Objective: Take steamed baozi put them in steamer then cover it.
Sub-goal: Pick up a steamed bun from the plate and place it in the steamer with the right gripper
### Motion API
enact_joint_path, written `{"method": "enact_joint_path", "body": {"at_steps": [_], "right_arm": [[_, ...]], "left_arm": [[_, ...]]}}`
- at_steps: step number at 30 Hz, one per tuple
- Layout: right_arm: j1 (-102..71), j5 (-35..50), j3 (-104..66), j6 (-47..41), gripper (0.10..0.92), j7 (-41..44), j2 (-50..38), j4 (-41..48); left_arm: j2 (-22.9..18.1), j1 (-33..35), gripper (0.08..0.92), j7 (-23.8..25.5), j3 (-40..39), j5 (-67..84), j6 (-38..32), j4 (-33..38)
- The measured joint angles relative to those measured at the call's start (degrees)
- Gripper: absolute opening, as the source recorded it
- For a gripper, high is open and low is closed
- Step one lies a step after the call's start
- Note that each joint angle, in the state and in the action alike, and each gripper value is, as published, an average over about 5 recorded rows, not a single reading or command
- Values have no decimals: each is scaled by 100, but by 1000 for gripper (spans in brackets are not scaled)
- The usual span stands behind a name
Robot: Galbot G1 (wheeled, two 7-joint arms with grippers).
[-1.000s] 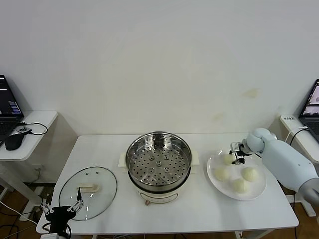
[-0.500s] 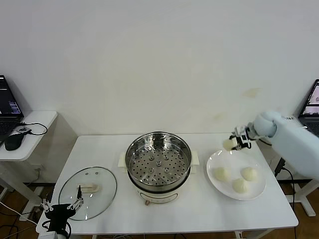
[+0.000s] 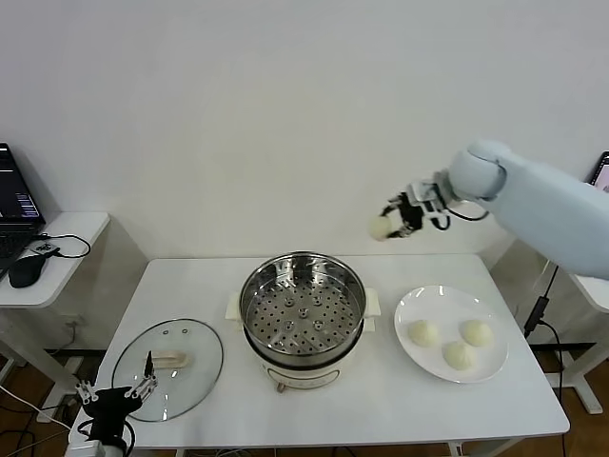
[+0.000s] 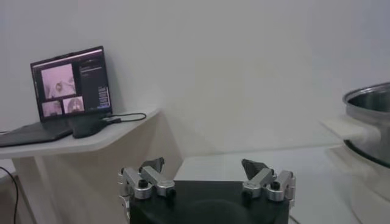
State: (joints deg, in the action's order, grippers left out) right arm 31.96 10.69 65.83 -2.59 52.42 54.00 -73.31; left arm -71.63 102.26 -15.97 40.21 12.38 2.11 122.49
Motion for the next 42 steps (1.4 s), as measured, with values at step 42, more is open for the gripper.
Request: {"method": "enact_joint_path", "body": {"at_steps": [42], "right_arm": [[-417, -2301, 1127, 2422, 548, -681, 1835, 653]], "left_arm": [[-166, -105, 823, -10, 128, 66, -24, -14]]}}
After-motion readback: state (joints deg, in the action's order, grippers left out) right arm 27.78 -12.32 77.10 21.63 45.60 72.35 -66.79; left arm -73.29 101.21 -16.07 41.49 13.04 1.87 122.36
